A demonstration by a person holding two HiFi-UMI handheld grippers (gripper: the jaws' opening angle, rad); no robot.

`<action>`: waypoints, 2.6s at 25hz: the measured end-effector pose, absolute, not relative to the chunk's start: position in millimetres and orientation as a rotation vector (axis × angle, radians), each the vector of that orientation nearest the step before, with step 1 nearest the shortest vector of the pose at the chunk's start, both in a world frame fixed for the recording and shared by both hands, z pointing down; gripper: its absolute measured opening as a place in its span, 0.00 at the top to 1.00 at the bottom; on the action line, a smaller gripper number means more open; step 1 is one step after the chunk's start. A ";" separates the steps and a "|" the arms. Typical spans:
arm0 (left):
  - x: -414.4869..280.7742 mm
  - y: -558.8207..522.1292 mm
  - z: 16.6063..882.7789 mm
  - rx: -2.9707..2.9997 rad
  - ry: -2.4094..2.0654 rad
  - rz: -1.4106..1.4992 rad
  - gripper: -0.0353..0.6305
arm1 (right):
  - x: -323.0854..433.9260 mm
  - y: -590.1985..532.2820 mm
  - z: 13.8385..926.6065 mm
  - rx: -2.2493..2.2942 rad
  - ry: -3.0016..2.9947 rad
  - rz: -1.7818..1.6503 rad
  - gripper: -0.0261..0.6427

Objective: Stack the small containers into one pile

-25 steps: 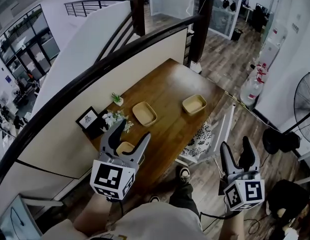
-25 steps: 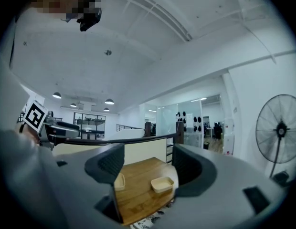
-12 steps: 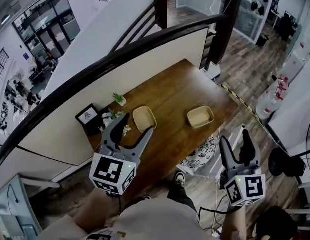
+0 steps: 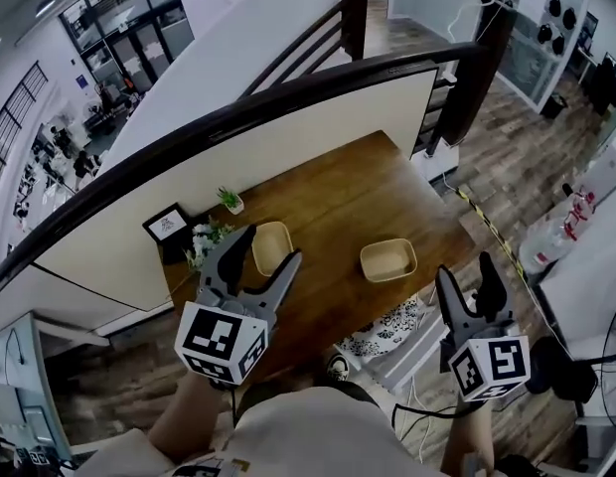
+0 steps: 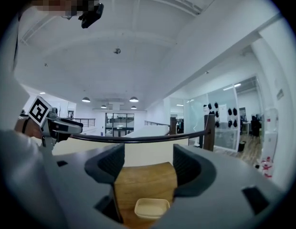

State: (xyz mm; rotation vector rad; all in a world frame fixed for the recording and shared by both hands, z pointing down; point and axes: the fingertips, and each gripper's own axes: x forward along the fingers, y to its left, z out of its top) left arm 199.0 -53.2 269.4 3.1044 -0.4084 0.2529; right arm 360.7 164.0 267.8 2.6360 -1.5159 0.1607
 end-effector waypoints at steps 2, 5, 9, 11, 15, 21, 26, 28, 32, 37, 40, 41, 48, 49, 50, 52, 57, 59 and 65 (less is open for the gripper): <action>206.6 -50.8 270.4 3.103 -0.435 0.252 0.51 | 374.5 162.2 271.8 2.614 -1.537 0.165 0.49; 210.9 -47.9 273.4 3.097 -0.478 0.263 0.52 | 386.9 160.2 277.1 2.591 -1.569 0.171 0.49; 208.5 -45.8 277.9 3.087 -0.521 0.284 0.52 | 395.2 158.6 283.2 2.579 -1.587 0.187 0.49; 205.7 -44.5 281.5 3.078 -0.523 0.295 0.52 | 396.4 158.7 287.1 2.580 -1.583 0.202 0.49; 198.3 -49.7 287.5 3.053 -0.512 0.318 0.52 | 393.2 155.9 296.6 2.583 -1.554 0.217 0.49; 204.7 -56.6 301.0 3.039 -0.471 0.321 0.52 | 395.6 148.4 315.9 2.577 -1.545 0.292 0.49; 225.9 -62.3 338.7 2.836 -0.360 0.324 0.52 | 402.4 140.3 336.8 2.602 -1.572 0.369 0.49; 234.7 -66.1 351.0 2.801 -0.361 0.344 0.52 | 408.8 136.2 345.0 2.607 -1.574 0.398 0.49; 256.3 -68.1 379.1 2.798 -0.355 0.431 0.52 | 428.5 131.7 370.5 2.602 -1.514 0.462 0.49; 288.8 -60.1 420.1 2.761 -0.288 0.535 0.52 | 447.0 127.1 414.2 2.562 -1.463 0.630 0.49; 307.9 -50.7 449.4 2.719 -0.250 0.602 0.52 | 457.2 125.4 443.2 2.534 -1.433 0.702 0.49; 314.4 -47.8 461.1 2.705 -0.243 0.628 0.52 | 461.2 124.7 453.3 2.525 -1.423 0.724 0.49; 352.0 -33.7 553.4 2.645 -0.191 0.845 0.51 | 481.3 116.0 525.6 2.446 -1.377 0.863 0.50; 356.2 -30.0 564.3 2.622 -0.180 0.862 0.51 | 483.3 115.1 537.9 2.434 -1.372 0.889 0.50; 360.5 -26.3 574.5 2.601 -0.170 0.877 0.51 | 485.3 114.8 550.7 2.424 -1.365 0.918 0.50; 369.2 -19.5 593.7 2.563 -0.156 0.903 0.51 | 489.6 115.1 576.4 2.411 -1.347 0.979 0.50; 384.1 -9.2 641.4 2.443 -0.150 0.963 0.51 | 499.4 121.3 638.8 2.380 -1.269 1.148 0.53; 386.9 -9.3 658.8 2.404 -0.158 0.988 0.51 | 501.7 121.2 658.3 2.372 -1.251 1.194 0.54; 394.6 2.6 694.2 2.247 -0.132 1.013 0.52 | 506.8 117.4 690.8 2.344 -1.229 1.274 0.62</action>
